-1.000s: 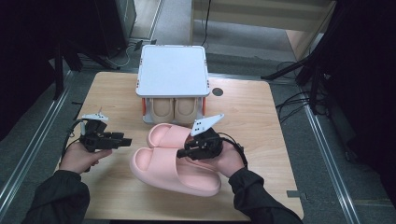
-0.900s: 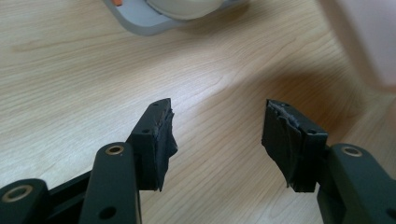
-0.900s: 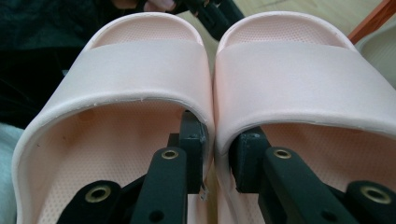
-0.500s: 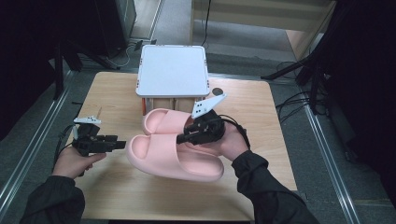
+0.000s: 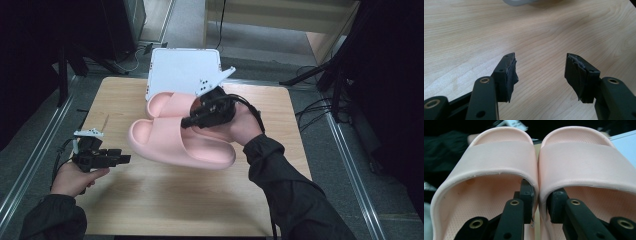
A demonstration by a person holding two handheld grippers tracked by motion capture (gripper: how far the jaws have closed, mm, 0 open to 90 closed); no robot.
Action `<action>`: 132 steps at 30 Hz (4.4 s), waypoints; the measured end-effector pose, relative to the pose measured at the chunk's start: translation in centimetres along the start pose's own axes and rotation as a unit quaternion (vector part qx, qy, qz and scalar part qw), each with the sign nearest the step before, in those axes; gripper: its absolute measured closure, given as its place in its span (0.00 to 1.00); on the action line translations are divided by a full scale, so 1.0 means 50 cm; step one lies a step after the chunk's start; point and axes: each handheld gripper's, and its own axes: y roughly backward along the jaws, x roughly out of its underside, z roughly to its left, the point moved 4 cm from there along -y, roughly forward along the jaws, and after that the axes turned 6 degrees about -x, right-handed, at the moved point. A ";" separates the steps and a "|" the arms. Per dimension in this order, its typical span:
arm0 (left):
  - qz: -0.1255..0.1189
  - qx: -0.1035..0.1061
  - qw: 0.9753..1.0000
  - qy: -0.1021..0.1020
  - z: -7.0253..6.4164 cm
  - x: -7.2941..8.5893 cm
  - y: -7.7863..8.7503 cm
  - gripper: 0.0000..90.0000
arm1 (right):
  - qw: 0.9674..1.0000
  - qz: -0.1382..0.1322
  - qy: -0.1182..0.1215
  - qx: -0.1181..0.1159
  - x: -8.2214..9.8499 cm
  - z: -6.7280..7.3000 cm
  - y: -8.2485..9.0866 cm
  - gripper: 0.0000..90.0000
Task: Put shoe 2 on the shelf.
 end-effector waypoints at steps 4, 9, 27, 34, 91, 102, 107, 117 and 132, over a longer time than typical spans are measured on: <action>0.001 0.004 1.000 -0.003 -0.001 -0.001 -0.002 0.47 | 0.998 -0.009 -0.037 0.049 -0.028 -0.039 0.006 0.86; 0.007 0.010 1.000 -0.007 -0.003 -0.004 -0.010 0.47 | 0.985 -0.042 -0.102 0.135 -0.063 -0.097 0.014 0.86; 0.001 0.044 0.999 -0.015 -0.013 -0.025 -0.025 0.47 | 0.900 -0.057 -0.246 0.356 -0.148 -0.269 -0.022 0.86; 0.007 0.050 0.998 -0.031 -0.026 -0.037 -0.036 0.47 | 0.864 -0.064 -0.284 0.411 -0.151 -0.311 -0.066 0.86; 0.016 0.054 0.998 -0.039 -0.025 -0.046 -0.051 0.47 | 0.833 -0.124 -0.348 0.412 -0.134 -0.360 -0.107 0.61; 0.013 0.044 0.998 -0.034 -0.017 -0.043 -0.045 0.46 | 0.858 -0.109 -0.321 0.386 -0.129 -0.318 -0.083 0.60; 0.016 0.043 0.998 -0.035 -0.017 -0.041 -0.046 0.46 | 0.867 -0.110 -0.310 0.374 -0.115 -0.292 -0.072 0.61; 0.017 0.035 0.999 -0.036 -0.015 -0.040 -0.047 0.46 | 0.889 -0.097 -0.274 0.353 -0.078 -0.223 -0.051 0.61; 0.024 0.029 0.999 -0.037 -0.018 -0.038 -0.057 0.45 | 0.922 -0.093 -0.236 0.293 0.010 -0.092 -0.032 0.61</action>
